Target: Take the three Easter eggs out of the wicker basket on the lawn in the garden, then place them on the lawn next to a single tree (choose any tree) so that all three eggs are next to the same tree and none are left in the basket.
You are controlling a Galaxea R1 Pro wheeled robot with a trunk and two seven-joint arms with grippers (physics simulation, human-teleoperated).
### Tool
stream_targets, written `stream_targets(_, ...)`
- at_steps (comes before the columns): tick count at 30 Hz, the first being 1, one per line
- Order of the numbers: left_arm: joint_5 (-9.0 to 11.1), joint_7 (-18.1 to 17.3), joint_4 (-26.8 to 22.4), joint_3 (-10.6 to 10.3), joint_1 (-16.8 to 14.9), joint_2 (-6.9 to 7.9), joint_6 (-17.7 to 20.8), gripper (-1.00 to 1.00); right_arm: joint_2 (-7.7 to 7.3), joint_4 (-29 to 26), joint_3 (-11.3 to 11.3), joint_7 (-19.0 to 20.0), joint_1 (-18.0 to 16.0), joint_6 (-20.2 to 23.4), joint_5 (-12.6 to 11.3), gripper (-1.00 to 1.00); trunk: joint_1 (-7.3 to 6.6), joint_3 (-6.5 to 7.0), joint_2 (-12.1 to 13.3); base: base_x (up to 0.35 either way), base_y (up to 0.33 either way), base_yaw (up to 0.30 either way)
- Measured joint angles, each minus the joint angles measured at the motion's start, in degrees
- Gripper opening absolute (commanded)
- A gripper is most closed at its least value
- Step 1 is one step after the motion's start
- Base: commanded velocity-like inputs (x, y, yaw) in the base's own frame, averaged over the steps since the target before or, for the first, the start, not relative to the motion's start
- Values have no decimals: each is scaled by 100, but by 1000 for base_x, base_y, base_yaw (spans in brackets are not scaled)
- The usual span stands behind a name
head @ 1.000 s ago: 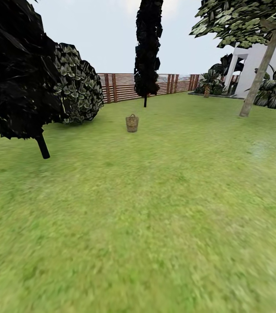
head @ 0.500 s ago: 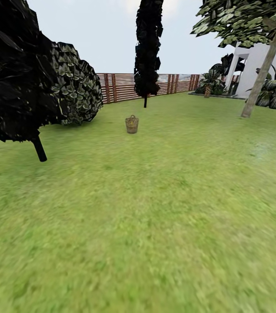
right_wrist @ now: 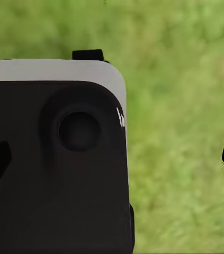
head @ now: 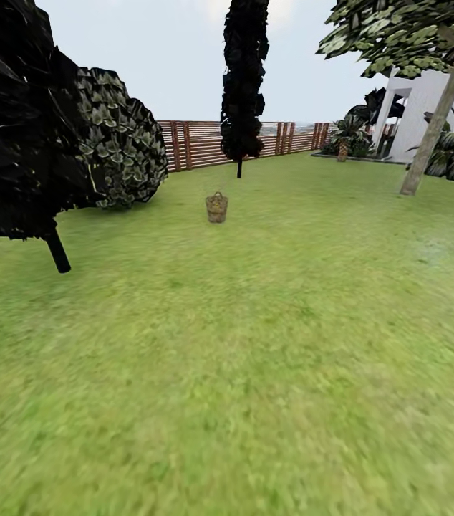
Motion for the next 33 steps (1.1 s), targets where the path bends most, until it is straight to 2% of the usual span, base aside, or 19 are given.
stream_targets(33,-2,0,0,0,1,0,0,100,0,0,0,0,0,0,0,100,0,0,0,340,0,0)
